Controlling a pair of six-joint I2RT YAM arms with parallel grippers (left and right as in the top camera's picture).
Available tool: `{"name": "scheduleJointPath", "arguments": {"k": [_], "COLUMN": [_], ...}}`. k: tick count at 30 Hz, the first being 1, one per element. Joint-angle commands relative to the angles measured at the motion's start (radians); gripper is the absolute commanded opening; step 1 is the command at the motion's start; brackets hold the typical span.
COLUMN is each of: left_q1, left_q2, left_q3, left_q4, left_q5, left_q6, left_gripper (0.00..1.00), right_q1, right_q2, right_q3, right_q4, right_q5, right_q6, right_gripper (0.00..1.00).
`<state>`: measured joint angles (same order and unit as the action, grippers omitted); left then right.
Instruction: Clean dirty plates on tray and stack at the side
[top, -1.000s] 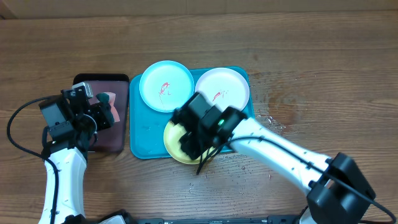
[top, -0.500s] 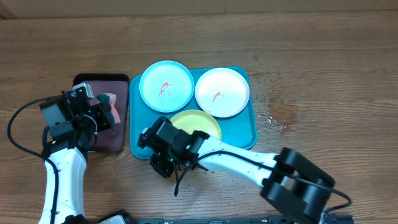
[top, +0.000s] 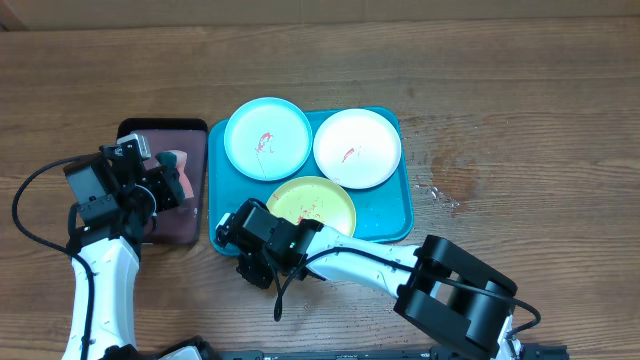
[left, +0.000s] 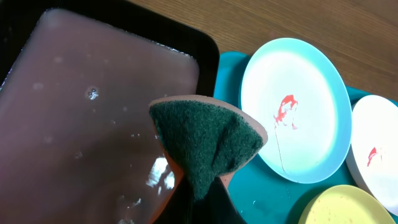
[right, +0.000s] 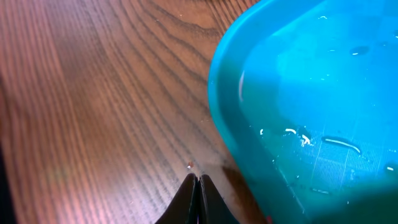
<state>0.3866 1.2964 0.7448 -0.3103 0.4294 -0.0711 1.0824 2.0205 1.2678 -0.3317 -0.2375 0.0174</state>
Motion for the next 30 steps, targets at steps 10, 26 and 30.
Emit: {"name": "scheduleJointPath", "arguments": {"k": [10,26,30], "left_q1": [0.0,0.0,0.0], "left_q2": [0.002,0.002,0.002], "left_q3": [-0.003,-0.003,-0.003], "left_q4": [0.004,0.004,0.005], "left_q5": [-0.003,-0.003,-0.003], "left_q6": [0.019,0.02,0.019], "left_gripper": [0.04,0.04,0.04], "right_q1": [0.002,-0.002,-0.008], "right_q2": [0.034,0.051,0.052], "right_q3": [0.008,0.008,0.008], "right_q4": [0.06,0.106,0.114], "right_q5": [0.142,0.282,0.282], "right_q6": [-0.026,-0.026,-0.026], "right_gripper": [0.04,0.04,0.04]}}
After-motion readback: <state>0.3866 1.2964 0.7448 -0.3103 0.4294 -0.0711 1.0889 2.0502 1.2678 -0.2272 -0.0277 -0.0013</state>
